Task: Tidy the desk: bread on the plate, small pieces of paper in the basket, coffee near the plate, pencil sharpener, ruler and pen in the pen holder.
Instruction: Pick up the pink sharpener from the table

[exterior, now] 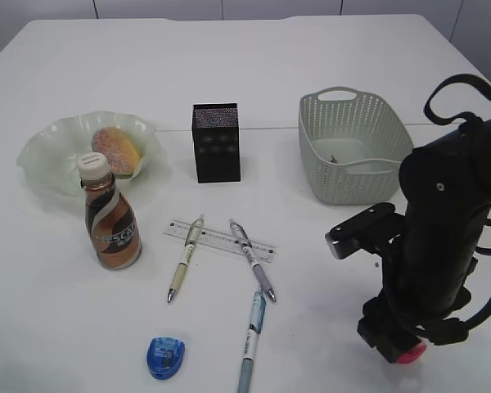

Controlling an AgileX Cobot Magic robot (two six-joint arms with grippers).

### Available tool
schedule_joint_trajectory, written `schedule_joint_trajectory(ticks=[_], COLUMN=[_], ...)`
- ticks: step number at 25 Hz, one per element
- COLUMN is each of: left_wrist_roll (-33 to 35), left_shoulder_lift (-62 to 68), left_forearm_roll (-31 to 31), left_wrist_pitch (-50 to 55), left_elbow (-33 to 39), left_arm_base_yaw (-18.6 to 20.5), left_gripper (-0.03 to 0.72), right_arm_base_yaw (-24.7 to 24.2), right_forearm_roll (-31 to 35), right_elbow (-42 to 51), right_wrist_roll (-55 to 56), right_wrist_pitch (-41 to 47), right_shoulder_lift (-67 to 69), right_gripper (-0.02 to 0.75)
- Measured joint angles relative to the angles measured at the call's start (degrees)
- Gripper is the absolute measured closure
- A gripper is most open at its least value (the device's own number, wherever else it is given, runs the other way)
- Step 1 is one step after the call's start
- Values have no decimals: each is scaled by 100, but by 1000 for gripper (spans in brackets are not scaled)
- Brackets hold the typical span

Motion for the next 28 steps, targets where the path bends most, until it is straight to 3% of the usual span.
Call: schedule_joint_trajectory(ticks=[28], left_wrist_roll=[0], left_shoulder_lift=[0], left_forearm_roll=[-10], left_wrist_pitch=[-24], left_elbow=[0], left_arm_base_yaw=[0], left_gripper=[192], right_arm_base_yaw=[0], right_forearm_roll=[9], right_elbow=[0], right_wrist_roll=[-3], right_wrist_pitch=[-210], right_shoulder_lift=[394], right_gripper=[279])
